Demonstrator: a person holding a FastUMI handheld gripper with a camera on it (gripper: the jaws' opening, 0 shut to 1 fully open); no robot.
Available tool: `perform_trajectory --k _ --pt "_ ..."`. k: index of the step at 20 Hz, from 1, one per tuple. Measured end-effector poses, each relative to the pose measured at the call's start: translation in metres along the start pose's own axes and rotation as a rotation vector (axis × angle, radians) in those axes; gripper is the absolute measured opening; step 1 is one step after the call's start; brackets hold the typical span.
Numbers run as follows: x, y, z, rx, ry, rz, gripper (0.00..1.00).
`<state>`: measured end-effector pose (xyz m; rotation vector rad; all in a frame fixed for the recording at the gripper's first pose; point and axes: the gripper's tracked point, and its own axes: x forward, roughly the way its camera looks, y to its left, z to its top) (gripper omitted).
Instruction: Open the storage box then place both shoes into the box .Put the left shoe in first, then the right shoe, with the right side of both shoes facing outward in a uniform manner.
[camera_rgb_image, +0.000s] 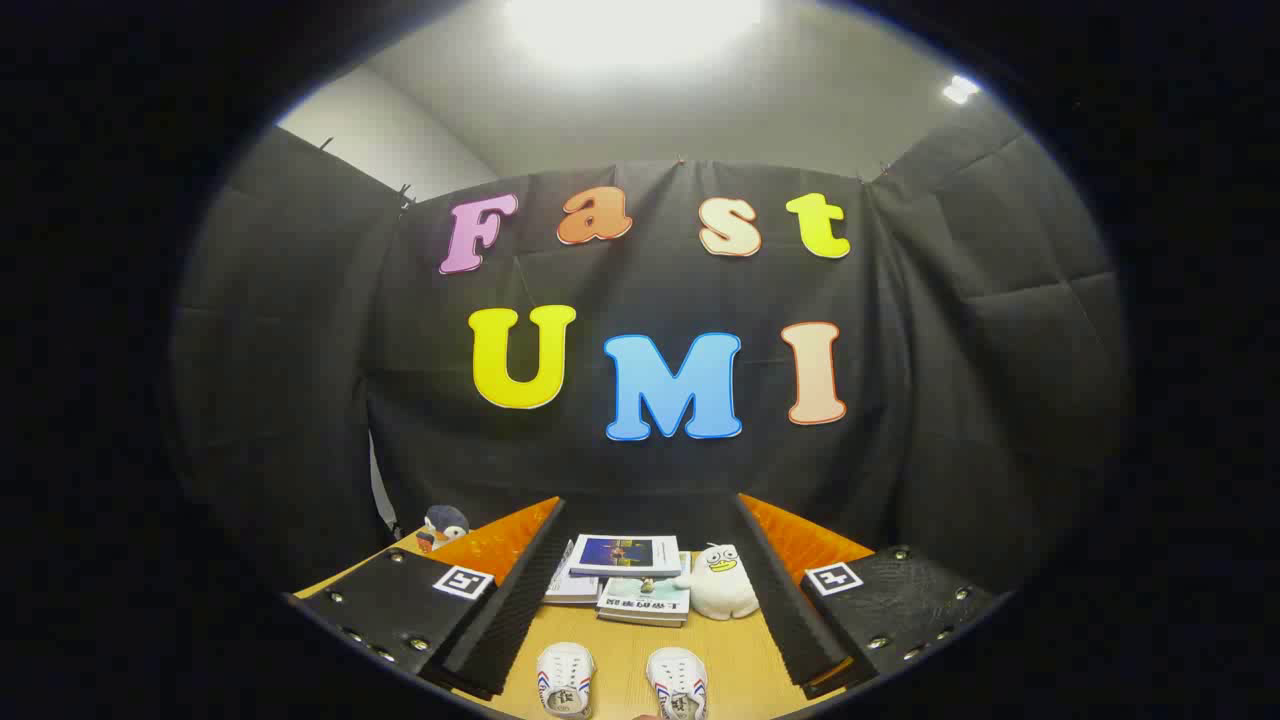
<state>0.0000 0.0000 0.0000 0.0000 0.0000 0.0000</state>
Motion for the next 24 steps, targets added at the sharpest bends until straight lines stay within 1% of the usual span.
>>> perform_trajectory --k 7,13,19,21,24 --pt "0.017 0.043 -0.004 0.043 0.007 0.043 0.98" --pt "0.020 0.056 0.000 0.041 -0.015 0.026 0.98" --pt "0.026 0.053 -0.018 0.038 0.021 -0.001 0.98" --pt "0.032 0.056 -0.029 0.061 0.042 0.015 0.98" --pt "0.043 0.064 -0.045 0.079 0.076 0.065 0.98"
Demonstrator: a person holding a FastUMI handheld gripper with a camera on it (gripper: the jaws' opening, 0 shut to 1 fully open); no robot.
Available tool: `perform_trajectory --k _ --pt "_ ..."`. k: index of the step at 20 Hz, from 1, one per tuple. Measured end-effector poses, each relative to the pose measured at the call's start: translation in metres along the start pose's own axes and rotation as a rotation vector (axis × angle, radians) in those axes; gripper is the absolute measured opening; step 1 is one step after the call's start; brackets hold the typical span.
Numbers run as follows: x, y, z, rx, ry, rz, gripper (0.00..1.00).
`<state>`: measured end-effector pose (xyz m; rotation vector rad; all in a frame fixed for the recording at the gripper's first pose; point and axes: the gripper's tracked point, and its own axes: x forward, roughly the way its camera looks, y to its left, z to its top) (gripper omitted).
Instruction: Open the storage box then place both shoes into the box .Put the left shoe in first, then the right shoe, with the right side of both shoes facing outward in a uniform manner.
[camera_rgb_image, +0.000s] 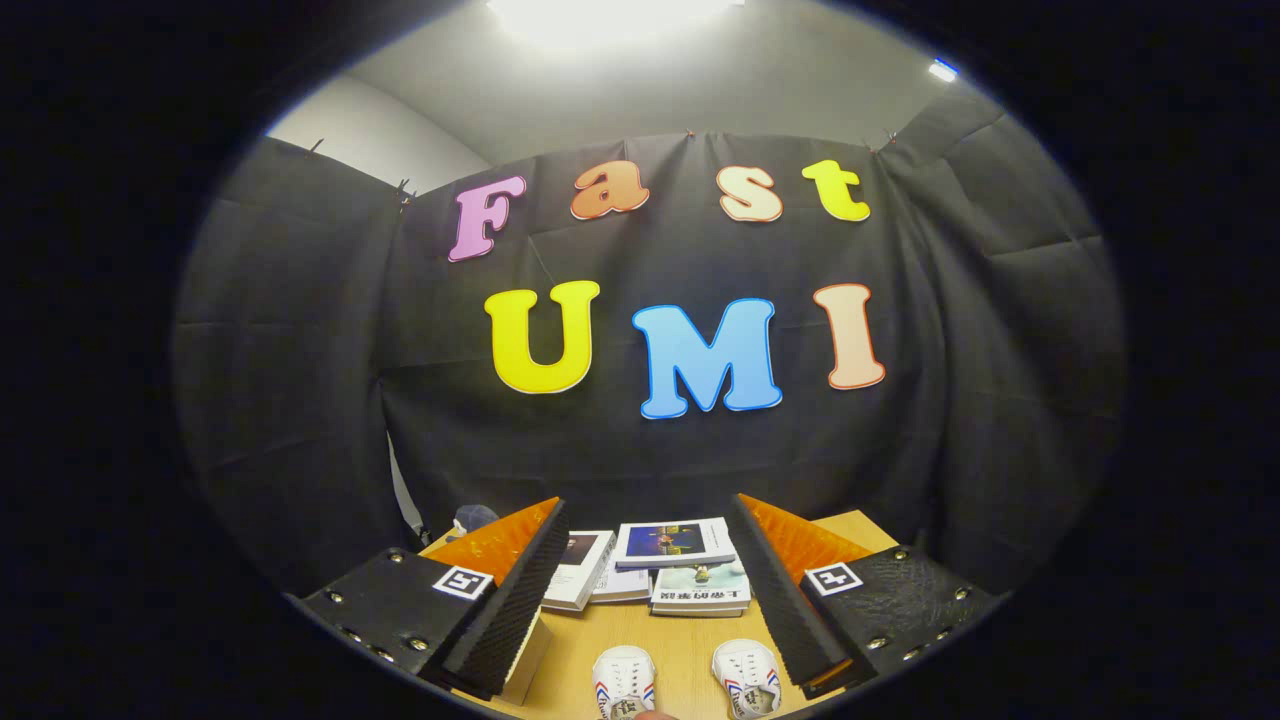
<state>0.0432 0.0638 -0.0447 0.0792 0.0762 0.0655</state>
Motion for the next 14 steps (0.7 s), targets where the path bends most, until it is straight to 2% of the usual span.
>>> perform_trajectory --k 6,14 --pt "0.022 0.028 -0.055 0.082 0.160 0.160 0.98" --pt "0.029 0.090 -0.159 0.273 0.497 0.395 0.98"
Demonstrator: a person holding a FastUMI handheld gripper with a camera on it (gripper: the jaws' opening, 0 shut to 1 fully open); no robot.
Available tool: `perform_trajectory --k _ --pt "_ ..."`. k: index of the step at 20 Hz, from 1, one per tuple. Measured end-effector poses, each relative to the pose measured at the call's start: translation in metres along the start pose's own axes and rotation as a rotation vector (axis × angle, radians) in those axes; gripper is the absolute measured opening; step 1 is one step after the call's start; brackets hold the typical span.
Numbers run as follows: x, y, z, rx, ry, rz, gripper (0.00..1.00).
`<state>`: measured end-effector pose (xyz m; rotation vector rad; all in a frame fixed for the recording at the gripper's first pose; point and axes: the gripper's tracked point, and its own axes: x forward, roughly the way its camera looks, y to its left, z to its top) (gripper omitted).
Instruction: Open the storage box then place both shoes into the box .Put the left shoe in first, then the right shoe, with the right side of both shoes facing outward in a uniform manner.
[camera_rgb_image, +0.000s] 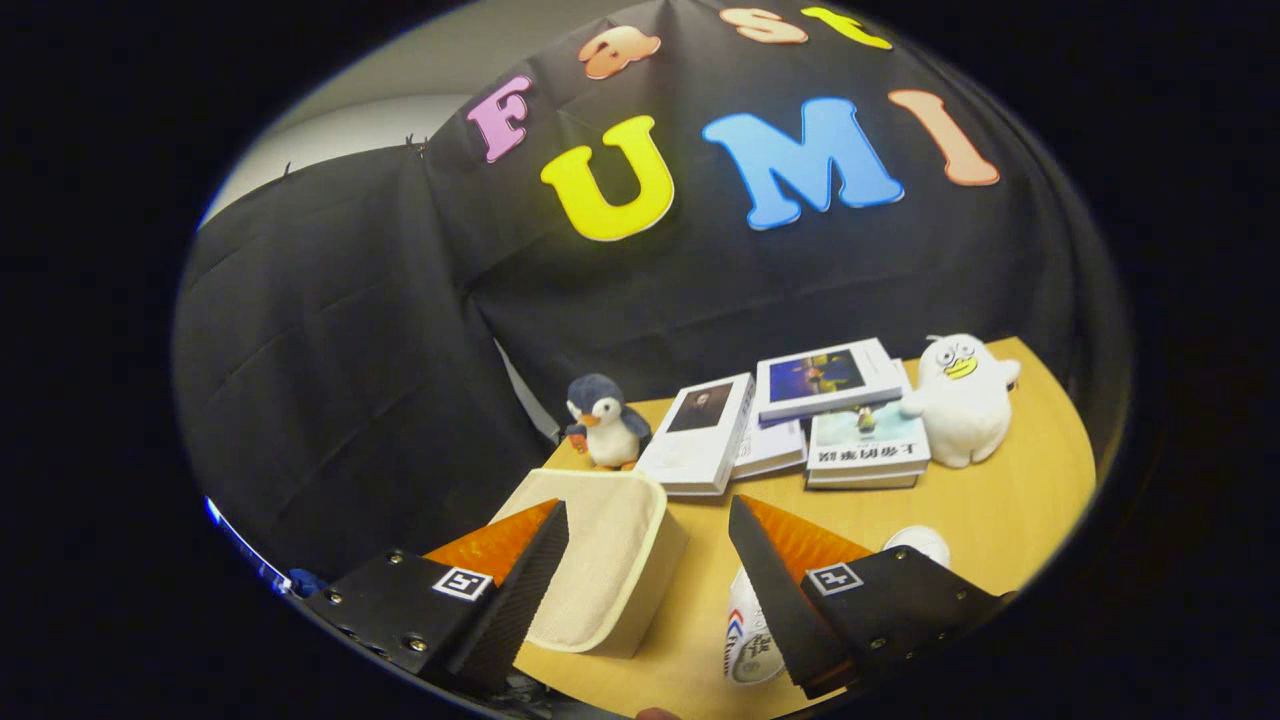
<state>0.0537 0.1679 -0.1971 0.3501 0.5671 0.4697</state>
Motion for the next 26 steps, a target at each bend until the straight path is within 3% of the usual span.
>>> perform_trajectory --k 4,7,11,18,20,21,25,26 --pt "0.029 0.009 -0.044 0.077 0.137 0.069 0.98" --pt "0.044 0.013 -0.066 0.237 0.212 0.099 0.98" --pt "0.069 0.013 -0.096 0.258 0.276 0.110 0.98" --pt "0.085 0.035 -0.120 0.532 0.377 0.247 0.98" --pt "0.087 0.037 -0.118 0.561 0.379 0.262 0.98" --pt "0.089 0.035 -0.118 0.556 0.386 0.251 0.90" --pt "0.082 0.032 -0.106 0.598 0.379 0.246 0.38" --pt "0.080 0.031 -0.104 0.605 0.377 0.245 0.30"
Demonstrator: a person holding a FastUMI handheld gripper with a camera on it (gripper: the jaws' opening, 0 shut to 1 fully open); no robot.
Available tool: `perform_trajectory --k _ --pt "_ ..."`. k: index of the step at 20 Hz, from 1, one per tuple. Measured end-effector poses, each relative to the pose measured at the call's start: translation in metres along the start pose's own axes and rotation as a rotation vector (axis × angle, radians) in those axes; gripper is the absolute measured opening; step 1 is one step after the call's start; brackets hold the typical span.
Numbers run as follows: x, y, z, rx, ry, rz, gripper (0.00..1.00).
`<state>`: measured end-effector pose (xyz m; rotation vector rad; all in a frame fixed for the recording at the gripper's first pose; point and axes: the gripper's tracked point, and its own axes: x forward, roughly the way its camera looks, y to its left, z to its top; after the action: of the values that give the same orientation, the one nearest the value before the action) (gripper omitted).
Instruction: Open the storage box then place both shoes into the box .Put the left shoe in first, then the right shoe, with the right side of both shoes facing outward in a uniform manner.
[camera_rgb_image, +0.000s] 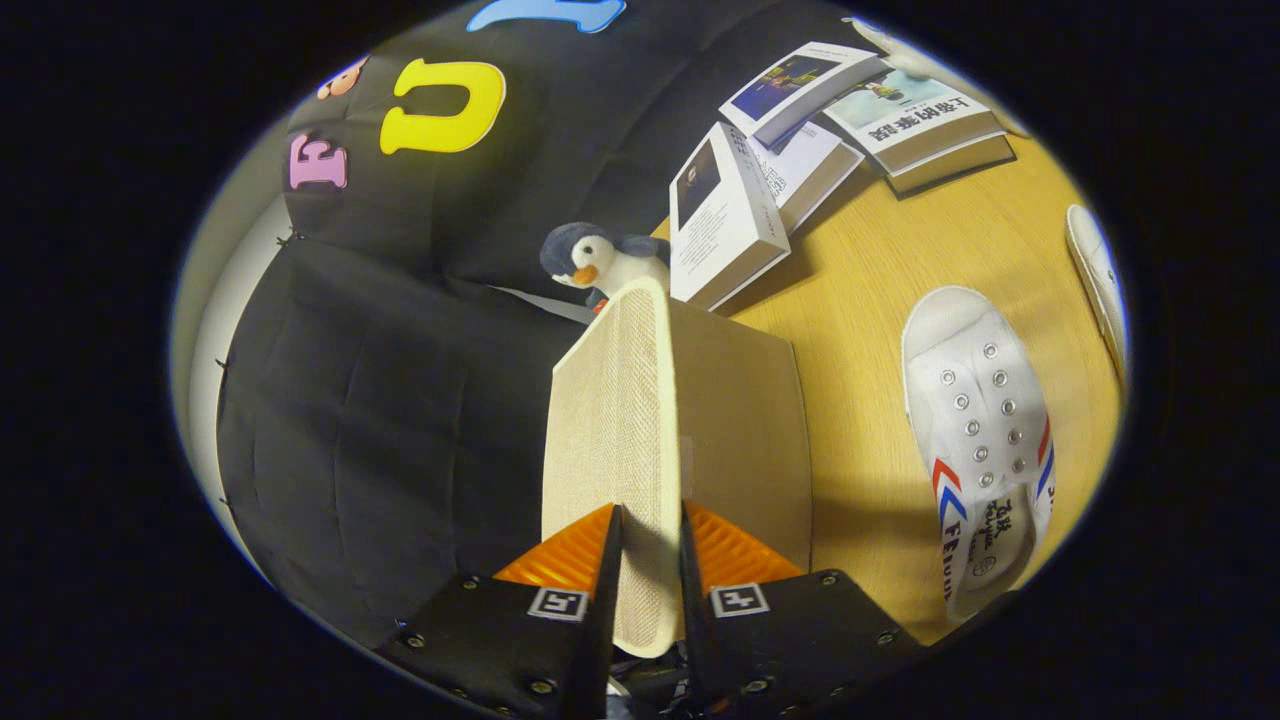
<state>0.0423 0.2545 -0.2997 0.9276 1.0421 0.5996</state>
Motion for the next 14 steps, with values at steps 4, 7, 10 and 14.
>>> perform_trajectory --k 4,7,10,14 --pt "-0.018 0.009 0.003 -0.019 -0.002 0.019 0.13" --pt "-0.012 0.029 -0.003 -0.040 0.008 0.034 0.06" --pt "-0.018 0.054 0.003 -0.077 0.008 0.028 0.06" --pt "-0.019 0.088 0.007 -0.172 -0.003 -0.014 0.06"
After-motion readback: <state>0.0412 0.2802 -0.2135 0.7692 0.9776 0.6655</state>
